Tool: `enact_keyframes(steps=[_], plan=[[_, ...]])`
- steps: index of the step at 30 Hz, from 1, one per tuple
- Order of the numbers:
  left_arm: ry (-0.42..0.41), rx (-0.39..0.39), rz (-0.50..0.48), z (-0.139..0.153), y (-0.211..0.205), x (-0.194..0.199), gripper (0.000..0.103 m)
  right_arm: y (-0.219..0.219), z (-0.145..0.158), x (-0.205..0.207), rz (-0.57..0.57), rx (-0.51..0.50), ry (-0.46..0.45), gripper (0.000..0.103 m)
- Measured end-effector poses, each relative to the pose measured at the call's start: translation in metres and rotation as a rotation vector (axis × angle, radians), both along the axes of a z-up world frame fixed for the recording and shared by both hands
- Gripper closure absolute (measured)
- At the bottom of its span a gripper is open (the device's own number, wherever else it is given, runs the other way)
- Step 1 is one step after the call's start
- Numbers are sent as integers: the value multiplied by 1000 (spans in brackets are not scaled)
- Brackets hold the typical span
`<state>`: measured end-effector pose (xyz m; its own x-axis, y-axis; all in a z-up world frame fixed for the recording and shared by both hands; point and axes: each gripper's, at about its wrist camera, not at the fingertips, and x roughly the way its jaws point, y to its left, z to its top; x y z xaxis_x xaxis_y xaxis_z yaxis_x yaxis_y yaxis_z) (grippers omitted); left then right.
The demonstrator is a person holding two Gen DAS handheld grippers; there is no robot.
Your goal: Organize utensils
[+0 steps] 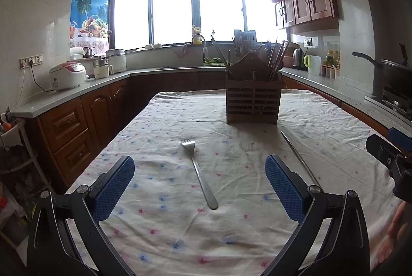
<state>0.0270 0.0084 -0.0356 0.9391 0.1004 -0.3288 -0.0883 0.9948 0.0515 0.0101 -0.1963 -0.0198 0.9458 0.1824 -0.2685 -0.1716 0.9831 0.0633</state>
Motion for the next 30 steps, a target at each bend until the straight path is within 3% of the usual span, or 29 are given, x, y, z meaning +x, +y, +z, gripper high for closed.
enact_keyframes(steps=[30], plan=[[-21, -13, 11, 7, 2, -5, 0, -8, 2, -5, -2, 9, -12, 0]])
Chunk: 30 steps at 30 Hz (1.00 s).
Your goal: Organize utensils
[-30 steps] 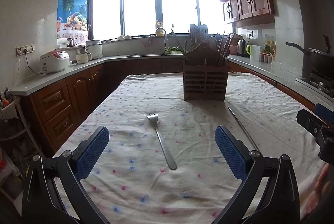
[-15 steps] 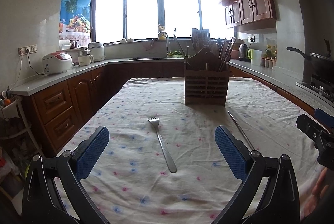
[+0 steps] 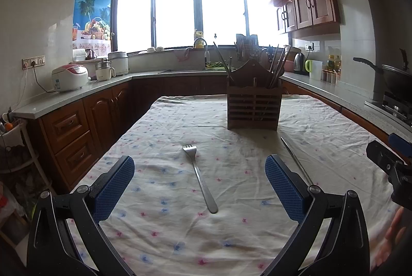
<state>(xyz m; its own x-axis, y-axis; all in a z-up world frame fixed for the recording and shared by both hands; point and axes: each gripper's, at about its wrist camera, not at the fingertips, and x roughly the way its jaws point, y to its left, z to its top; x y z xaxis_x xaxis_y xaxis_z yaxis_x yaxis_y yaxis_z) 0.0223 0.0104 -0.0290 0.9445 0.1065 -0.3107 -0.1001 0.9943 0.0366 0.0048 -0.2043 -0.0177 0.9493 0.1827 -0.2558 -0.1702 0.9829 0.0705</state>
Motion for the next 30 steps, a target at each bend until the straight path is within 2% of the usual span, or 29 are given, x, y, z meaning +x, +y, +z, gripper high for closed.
enact_keyframes(steps=[30], plan=[[8, 3, -2, 0, 4, 1, 0, 2, 1, 2, 11, -6, 0, 0]])
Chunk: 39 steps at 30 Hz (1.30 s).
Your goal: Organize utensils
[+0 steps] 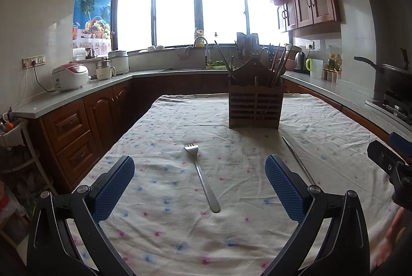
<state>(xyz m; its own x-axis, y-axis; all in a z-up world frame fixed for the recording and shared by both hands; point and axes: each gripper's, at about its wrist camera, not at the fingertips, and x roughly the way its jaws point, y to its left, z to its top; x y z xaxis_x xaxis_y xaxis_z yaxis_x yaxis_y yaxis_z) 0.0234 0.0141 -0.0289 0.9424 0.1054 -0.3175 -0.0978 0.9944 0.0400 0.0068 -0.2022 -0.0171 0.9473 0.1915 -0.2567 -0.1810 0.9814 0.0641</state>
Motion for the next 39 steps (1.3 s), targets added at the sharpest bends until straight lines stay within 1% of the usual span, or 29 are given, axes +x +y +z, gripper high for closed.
enact_keyframes(steps=[39], plan=[[25, -4, -24, -1, -3, 7, 0, 2, 2, 0, 5, 7, -2, 0]])
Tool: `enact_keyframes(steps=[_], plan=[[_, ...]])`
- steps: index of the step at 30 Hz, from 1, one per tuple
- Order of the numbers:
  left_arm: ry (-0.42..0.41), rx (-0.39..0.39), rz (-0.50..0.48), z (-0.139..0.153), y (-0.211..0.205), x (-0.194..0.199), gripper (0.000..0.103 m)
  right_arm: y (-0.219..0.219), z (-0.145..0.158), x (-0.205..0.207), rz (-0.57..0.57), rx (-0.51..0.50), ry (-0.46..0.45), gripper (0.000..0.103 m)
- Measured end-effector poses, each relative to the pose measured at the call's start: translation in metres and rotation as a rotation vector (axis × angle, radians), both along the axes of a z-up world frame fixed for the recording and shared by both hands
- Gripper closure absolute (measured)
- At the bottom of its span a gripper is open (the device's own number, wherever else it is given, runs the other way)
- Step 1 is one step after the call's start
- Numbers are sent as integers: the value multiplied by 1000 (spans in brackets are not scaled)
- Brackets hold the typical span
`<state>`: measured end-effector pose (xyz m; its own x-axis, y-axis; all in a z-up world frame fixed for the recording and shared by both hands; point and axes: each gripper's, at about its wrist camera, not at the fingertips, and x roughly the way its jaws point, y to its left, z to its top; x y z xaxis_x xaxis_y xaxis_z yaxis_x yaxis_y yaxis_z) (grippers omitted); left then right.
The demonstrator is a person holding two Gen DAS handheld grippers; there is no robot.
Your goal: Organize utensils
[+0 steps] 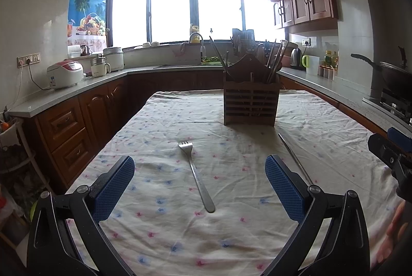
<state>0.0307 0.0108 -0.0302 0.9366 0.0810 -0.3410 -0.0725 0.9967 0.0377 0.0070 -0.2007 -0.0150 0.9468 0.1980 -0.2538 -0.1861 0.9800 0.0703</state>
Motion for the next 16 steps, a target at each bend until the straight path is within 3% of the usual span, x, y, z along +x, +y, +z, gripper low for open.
enact_keyframes(steps=[16], plan=[[30, -19, -31, 0, -2, 10, 0, 0, 1, 7, 4, 6, 24, 0]])
